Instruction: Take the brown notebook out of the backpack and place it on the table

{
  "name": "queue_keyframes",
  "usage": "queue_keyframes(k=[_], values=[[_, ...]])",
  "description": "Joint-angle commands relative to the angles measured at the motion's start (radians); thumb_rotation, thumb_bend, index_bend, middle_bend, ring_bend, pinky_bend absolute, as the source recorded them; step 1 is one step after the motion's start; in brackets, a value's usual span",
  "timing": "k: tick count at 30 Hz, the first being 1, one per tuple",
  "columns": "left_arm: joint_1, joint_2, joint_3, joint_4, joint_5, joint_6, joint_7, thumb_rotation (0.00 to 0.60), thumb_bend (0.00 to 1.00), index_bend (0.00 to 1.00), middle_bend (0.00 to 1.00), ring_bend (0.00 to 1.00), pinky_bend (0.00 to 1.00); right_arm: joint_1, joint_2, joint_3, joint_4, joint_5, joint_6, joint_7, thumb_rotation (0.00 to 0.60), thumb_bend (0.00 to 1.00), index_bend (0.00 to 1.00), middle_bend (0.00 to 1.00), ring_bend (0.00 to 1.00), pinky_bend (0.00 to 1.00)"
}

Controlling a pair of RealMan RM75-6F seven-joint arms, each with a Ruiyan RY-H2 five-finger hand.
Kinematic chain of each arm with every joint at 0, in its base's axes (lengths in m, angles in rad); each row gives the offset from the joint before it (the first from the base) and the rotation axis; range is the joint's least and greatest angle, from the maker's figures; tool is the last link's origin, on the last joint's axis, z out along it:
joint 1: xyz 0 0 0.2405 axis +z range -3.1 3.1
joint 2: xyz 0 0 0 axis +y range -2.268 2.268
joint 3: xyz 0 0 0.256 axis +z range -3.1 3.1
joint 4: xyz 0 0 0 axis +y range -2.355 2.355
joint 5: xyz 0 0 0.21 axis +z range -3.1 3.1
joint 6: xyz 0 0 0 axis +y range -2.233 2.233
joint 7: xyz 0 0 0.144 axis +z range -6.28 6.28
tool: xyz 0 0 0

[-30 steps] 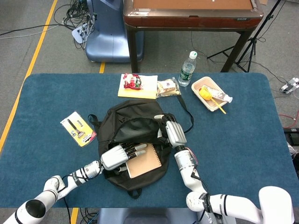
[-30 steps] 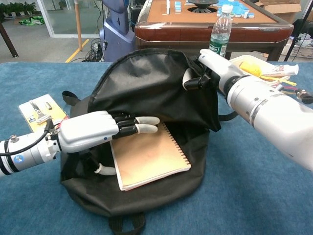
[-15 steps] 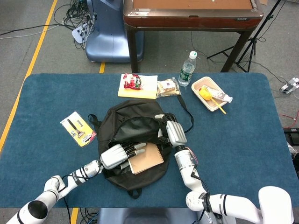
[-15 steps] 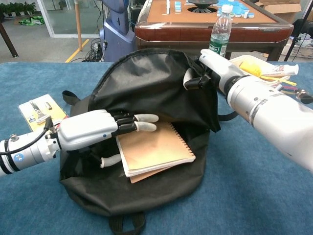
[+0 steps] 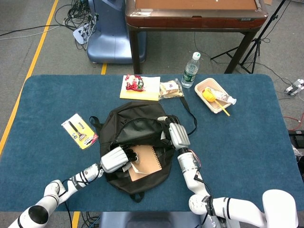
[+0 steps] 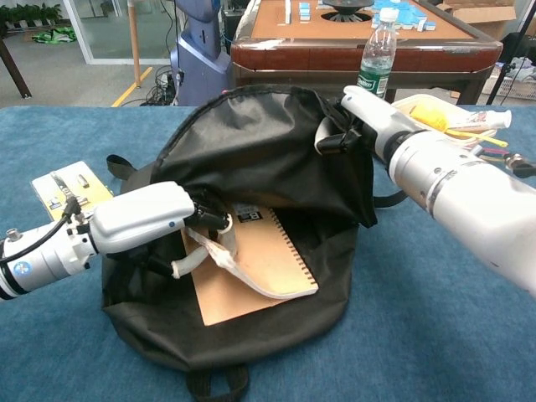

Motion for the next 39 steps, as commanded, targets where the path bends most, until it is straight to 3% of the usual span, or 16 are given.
queue_keyframes(k=[1,11,20,29,36,39], values=[[0.007,0.009,-0.005,-0.019,-0.005,0.037,-0.025,0.6,0.59,0.64,0.65,0.5,0.25,-0.001,0.004,0.002,0.001,0.003,-0.001,0.0,0.6,0.94,0.58,0.24,0.09,0.04],[0.025,0.091,-0.067,-0.147,-0.044,0.189,-0.083,0.6,0.59,0.64,0.66,0.53,0.31,-0.009,0.029,0.0,0.0,0.009,-0.021,0.016,0.6,0.95,0.58,0.23,0.09,0.04],[0.033,0.244,-0.121,-0.403,-0.059,0.282,-0.042,0.6,0.59,0.64,0.67,0.54,0.33,-0.017,0.07,-0.019,-0.006,-0.001,-0.063,0.04,0.6,0.94,0.57,0.23,0.09,0.04],[0.073,0.455,-0.147,-0.753,-0.1,0.266,-0.02,0.6,0.59,0.64,0.68,0.55,0.33,-0.01,0.089,-0.021,0.002,-0.013,-0.091,0.064,0.6,0.92,0.55,0.22,0.09,0.04],[0.1,0.512,-0.156,-0.856,-0.096,0.252,-0.003,0.6,0.59,0.64,0.68,0.55,0.33,0.014,0.099,-0.049,-0.016,-0.014,-0.152,0.049,0.6,0.91,0.54,0.22,0.09,0.04],[0.106,0.535,-0.173,-0.886,-0.098,0.253,0.004,0.6,0.59,0.64,0.68,0.55,0.33,0.027,0.123,-0.078,-0.038,-0.031,-0.202,0.041,0.6,0.84,0.49,0.18,0.08,0.04]])
